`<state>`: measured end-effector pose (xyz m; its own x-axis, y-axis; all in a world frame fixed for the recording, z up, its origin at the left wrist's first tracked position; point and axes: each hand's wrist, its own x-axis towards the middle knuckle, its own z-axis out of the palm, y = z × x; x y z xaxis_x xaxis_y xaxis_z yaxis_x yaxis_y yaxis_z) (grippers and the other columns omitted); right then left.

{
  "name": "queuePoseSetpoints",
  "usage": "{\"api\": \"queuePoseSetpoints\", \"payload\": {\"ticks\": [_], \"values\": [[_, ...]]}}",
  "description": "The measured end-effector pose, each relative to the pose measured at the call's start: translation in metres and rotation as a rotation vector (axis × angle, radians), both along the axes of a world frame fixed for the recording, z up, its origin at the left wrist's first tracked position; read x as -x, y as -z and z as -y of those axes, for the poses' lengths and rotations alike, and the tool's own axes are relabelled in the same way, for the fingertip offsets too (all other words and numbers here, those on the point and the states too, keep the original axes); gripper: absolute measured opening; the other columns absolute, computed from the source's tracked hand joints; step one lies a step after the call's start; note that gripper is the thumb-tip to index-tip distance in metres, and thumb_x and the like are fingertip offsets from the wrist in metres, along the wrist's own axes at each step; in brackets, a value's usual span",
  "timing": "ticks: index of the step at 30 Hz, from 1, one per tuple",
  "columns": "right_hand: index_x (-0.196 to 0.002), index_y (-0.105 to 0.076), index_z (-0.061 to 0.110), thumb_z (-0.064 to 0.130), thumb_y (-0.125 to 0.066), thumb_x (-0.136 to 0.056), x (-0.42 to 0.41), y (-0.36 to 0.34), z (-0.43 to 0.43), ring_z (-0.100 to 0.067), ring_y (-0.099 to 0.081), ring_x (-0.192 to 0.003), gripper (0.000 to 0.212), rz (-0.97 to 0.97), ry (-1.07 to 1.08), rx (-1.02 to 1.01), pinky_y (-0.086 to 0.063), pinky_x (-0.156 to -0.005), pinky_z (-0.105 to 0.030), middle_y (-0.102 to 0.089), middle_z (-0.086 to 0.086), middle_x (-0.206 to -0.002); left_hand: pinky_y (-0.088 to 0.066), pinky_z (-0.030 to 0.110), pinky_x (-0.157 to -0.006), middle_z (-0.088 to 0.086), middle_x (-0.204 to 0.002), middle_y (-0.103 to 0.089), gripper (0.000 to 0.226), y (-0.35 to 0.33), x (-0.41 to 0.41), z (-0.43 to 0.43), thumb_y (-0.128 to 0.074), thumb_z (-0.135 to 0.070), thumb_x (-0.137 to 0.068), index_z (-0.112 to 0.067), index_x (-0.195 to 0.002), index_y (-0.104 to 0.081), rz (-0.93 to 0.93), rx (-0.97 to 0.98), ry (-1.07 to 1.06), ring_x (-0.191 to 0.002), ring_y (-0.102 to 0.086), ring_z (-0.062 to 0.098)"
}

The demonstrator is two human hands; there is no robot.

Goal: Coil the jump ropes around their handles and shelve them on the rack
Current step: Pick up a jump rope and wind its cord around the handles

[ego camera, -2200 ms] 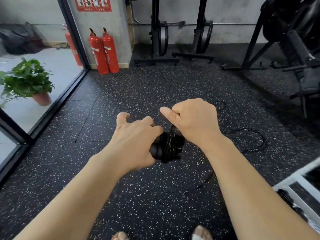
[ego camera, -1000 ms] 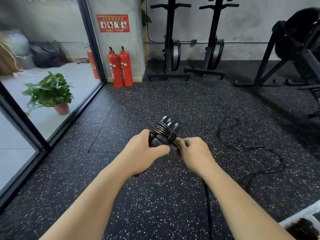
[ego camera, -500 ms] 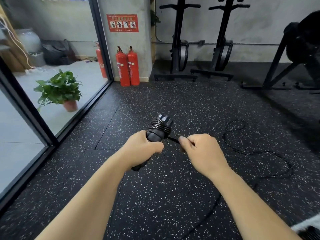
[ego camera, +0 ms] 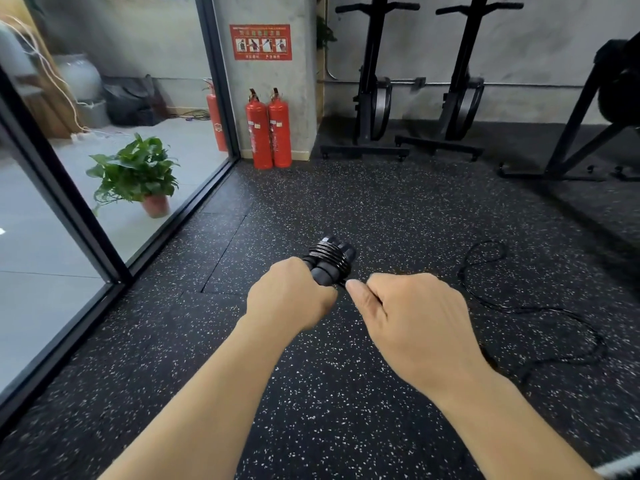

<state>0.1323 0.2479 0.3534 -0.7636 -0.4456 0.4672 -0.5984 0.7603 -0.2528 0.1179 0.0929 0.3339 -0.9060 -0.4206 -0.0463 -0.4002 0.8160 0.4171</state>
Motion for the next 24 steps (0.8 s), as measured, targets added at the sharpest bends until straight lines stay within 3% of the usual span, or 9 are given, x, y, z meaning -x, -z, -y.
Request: {"api": "queuePoseSetpoints", "payload": {"ticks": [4, 9, 12, 16, 19, 21, 24], "values": [[-0.053, -0.017, 0.025, 0.046, -0.042, -0.095, 0.010, -0.001, -0.003, -0.014, -0.027, -0.039, 0.053, -0.013, -0.051, 0.029, -0.018, -0.041, -0.024, -0.026, 0.010, -0.043, -0.037, 0.027, -0.055, -0.003, -0.071, -0.051, 0.025, -0.002, -0.007, -0.021, -0.053, -0.037, -0.086, -0.019, -0.073, -0.044, -0.016, 0.220, 0.133, -0.060, -0.050, 0.020], [-0.052, -0.033, 0.015, 0.050, -0.046, -0.095, 0.037, -0.009, -0.025, -0.018, -0.040, -0.049, 0.058, 0.114, -0.041, 0.113, -0.036, -0.052, -0.035, -0.042, 0.002, -0.048, -0.038, 0.029, -0.061, -0.006, -0.078, -0.046, 0.023, -0.008, -0.016, -0.033, -0.062, -0.036, -0.078, -0.025, -0.090, -0.046, -0.037, 0.429, 0.444, -0.072, -0.051, 0.021], [-0.048, -0.030, 0.014, 0.050, -0.050, -0.094, 0.047, -0.005, -0.034, -0.015, -0.034, -0.047, 0.061, 0.166, -0.040, 0.118, -0.035, -0.052, -0.034, -0.034, 0.003, -0.044, -0.037, 0.031, -0.065, -0.008, -0.080, -0.042, 0.026, -0.009, -0.018, -0.037, -0.061, -0.036, -0.078, -0.027, -0.095, -0.044, -0.063, 0.504, 0.588, -0.074, -0.045, 0.019], [-0.046, -0.027, 0.015, 0.052, -0.052, -0.092, 0.053, -0.001, -0.039, -0.013, -0.031, -0.045, 0.064, 0.218, -0.022, 0.121, -0.027, -0.050, -0.031, -0.029, 0.004, -0.042, -0.034, 0.033, -0.073, -0.011, -0.079, -0.037, 0.026, -0.008, -0.021, -0.041, -0.057, -0.040, -0.082, -0.030, -0.097, -0.038, -0.117, 0.551, 0.728, -0.076, -0.041, 0.016], [-0.044, -0.029, 0.015, 0.055, -0.053, -0.090, 0.057, 0.003, -0.040, -0.014, -0.034, -0.046, 0.066, 0.287, -0.039, 0.155, -0.031, -0.052, -0.031, -0.031, 0.005, -0.041, -0.034, 0.034, -0.089, -0.013, -0.079, -0.037, 0.025, -0.009, -0.023, -0.041, -0.057, -0.040, -0.081, -0.031, -0.092, -0.037, -0.147, 0.534, 0.793, -0.073, -0.039, 0.011], [-0.043, -0.031, 0.017, 0.054, -0.057, -0.089, 0.059, 0.005, -0.041, -0.014, -0.034, -0.043, 0.064, 0.378, -0.095, 0.226, -0.032, -0.050, -0.030, -0.031, 0.008, -0.040, -0.029, 0.036, -0.096, -0.015, -0.078, -0.038, 0.026, -0.008, -0.025, -0.041, -0.061, -0.037, -0.077, -0.030, -0.085, -0.037, -0.166, 0.489, 0.849, -0.069, -0.039, 0.009], [-0.045, -0.041, 0.016, 0.045, -0.063, -0.089, 0.060, 0.007, -0.044, -0.009, -0.029, -0.038, 0.057, 0.613, -0.144, 0.362, -0.027, -0.042, -0.022, -0.034, 0.004, -0.042, -0.027, 0.036, -0.094, -0.014, -0.074, -0.039, 0.028, -0.008, -0.029, -0.044, -0.066, -0.033, -0.072, -0.028, -0.078, -0.039, -0.212, 0.412, 0.921, -0.065, -0.037, 0.008]]}}
